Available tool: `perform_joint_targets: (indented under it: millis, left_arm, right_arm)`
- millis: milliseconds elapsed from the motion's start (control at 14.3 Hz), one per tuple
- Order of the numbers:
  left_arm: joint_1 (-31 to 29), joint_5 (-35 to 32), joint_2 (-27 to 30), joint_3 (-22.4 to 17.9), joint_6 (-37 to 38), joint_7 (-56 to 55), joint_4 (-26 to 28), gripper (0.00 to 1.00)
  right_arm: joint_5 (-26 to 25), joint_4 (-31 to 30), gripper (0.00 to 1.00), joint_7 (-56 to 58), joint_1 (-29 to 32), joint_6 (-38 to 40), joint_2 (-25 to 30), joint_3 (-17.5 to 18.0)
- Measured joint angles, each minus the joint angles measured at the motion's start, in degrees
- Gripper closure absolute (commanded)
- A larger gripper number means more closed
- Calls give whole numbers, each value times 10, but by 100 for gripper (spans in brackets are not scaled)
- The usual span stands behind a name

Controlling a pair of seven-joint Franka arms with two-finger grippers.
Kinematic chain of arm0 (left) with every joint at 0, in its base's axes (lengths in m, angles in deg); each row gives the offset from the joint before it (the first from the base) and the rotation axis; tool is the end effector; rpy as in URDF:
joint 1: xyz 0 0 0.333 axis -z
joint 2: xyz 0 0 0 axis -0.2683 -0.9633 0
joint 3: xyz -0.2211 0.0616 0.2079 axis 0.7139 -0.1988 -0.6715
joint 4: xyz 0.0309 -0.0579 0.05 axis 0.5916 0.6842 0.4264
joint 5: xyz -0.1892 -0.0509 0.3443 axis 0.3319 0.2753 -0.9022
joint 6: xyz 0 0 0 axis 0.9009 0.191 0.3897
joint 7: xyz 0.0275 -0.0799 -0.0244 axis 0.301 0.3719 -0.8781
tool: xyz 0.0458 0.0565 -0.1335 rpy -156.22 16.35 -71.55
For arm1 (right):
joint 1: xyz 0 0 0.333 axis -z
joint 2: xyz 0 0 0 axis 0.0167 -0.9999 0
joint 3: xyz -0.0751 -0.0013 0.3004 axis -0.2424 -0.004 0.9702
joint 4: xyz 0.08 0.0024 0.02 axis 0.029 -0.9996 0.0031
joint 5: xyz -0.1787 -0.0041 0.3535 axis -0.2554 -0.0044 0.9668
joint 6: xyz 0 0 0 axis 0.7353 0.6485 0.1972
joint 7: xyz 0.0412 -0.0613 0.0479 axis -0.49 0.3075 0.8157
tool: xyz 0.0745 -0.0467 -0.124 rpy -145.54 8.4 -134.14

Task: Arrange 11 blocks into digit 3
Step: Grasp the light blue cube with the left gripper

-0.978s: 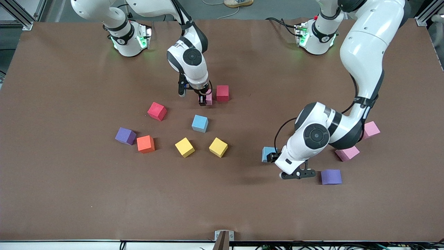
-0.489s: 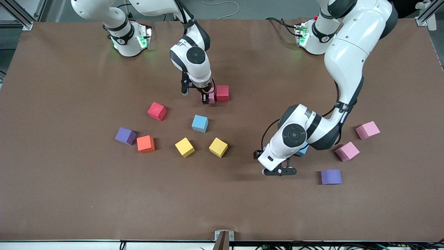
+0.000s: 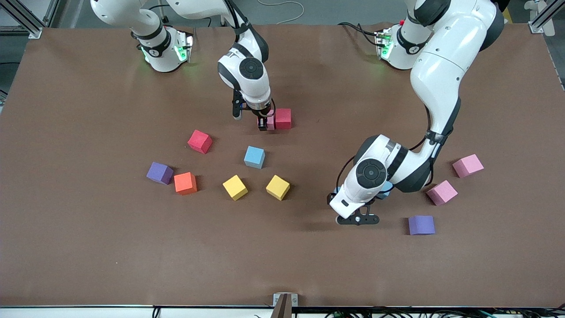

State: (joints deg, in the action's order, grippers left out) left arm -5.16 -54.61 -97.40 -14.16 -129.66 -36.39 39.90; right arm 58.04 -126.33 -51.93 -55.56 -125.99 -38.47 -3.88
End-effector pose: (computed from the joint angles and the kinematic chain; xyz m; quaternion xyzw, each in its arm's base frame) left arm 0.6611 -0.3184 0.1707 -0.9999 0.0034 -0.0041 0.0105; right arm 0.3338 0.4458 0.1351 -0.7138 0.7001 0.0184 0.0005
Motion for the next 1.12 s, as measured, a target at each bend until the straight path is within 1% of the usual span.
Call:
perform_joint_targets:
  millis: [70, 140, 210, 349, 419, 489, 559, 699, 908, 1048, 1118]
  left_arm:
    - [1, 0, -5, 0, -4, -2, 0, 9]
    - [3, 0, -9, 0, -10, -5, 0, 18]
    - [6, 0, -13, 0, -14, -10, 0, 30]
    - [9, 0, -16, 0, -15, -22, 1, 60]
    - [9, 0, -15, 0, -14, -34, 2, 70]
    - [9, 0, -14, 0, -14, -53, 2, 77]
    - [9, 0, -13, 1, -14, -78, 5, 80]
    - [8, 0, -2, 8, -13, -146, 20, 80]
    - [6, 0, 26, 40, -12, -286, 49, 80]
    - [7, 0, 52, 56, -10, -391, 76, 80]
    - [7, 0, 67, 60, -9, -442, 94, 80]
  right_arm:
    - [0, 0, 100, -3, -1, 0, 0, 0]
    - [0, 0, 100, -4, -2, -1, 0, 0]
    - [0, 0, 100, -5, -3, -1, 0, 0]
    - [0, 0, 100, -6, -6, -1, 0, 0]
    - [0, 0, 100, -6, -6, -1, 0, 0]
    - [0, 0, 100, -6, -7, -1, 0, 0]
    - [0, 0, 100, -7, -7, -2, 0, 0]
    - [0, 0, 100, -7, -7, -6, -1, 0]
    - [0, 0, 100, -7, -7, -7, -1, 0]
    - [0, 0, 97, -7, -7, -7, -1, 1]
    - [0, 0, 77, -7, -7, -7, -1, 1]
